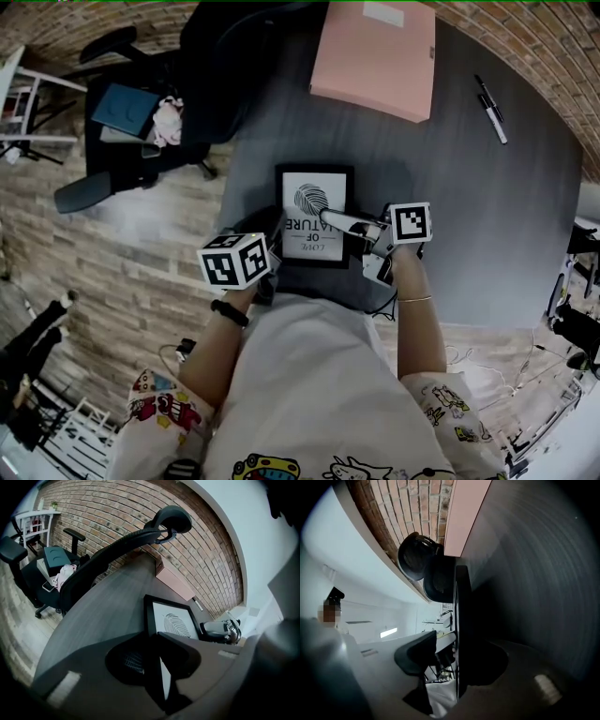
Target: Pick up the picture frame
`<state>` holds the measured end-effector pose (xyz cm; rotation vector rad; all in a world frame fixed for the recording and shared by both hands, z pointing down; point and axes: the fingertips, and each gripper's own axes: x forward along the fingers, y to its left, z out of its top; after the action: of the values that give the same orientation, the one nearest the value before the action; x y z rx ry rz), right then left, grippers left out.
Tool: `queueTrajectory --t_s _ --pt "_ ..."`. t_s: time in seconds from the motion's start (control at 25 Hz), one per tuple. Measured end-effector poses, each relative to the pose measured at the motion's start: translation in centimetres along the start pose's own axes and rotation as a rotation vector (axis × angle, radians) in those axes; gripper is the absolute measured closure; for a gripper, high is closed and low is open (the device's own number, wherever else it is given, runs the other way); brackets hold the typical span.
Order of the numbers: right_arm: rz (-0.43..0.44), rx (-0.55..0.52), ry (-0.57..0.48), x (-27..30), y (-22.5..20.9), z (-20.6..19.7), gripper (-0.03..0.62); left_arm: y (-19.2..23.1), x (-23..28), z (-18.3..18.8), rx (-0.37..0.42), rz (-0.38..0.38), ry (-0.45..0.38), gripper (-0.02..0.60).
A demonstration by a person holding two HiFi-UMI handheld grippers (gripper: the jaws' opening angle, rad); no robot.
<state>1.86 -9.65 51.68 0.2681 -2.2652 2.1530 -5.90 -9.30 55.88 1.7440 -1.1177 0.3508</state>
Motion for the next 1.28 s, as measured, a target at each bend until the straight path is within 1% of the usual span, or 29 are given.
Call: queueTrajectory --t_s 0.2,0.32,0.4,0.48,0.64,0.76,0.88,1.04,1.2,1.28 --pt "-0.016 0.005 -0.005 0.0 -0.3 0.0 0.452 0.0 0.0 0.0 -0.001 -0.002 0.001 0.495" --pt "-0.055 0.004 -0.013 0.0 -0.8 0.1 0.508 0.0 0.0 0.0 -0.001 -0.002 0.000 0.495" --pt "-0.119 0.006 -0.020 -0.4 -1.9 0.1 0.581 0.0 0.0 0.0 -0.001 -0.001 -0.001 0.494" --pt "-0.140 0.006 -0.026 -0.5 -2.3 0.0 0.576 0.0 0.0 0.0 0.000 0.001 -0.002 0.494" --pt "-0.120 0.006 -0.028 -0.4 -2.1 0.0 0.577 0.0 0.1 0.0 0.004 0.004 -0.005 0.491" --pt "-0.145 0.008 -0.028 -0.8 -2.6 0.0 0.579 0.0 0.1 0.0 0.002 0.006 -0.007 0.489" --pt "-0.119 0.005 -0.024 -0.6 -2.0 0.0 0.580 0.1 0.1 0.0 -0.010 0.004 -0.007 0.486" --pt "-0.121 0.002 -0.032 -0.6 -1.5 0.0 0.582 0.1 0.0 -0.1 -0.024 -0.003 -0.003 0.477" --pt "-0.102 -0.020 -0.050 -0.4 -0.4 0.2 0.582 -0.2 -0.3 0.5 0.005 -0.003 -0.023 0.471" --pt "-0.119 -0.035 -0.062 -0.7 -0.3 0.3 0.582 -0.5 -0.4 0.9 0.016 -0.010 -0.035 0.469"
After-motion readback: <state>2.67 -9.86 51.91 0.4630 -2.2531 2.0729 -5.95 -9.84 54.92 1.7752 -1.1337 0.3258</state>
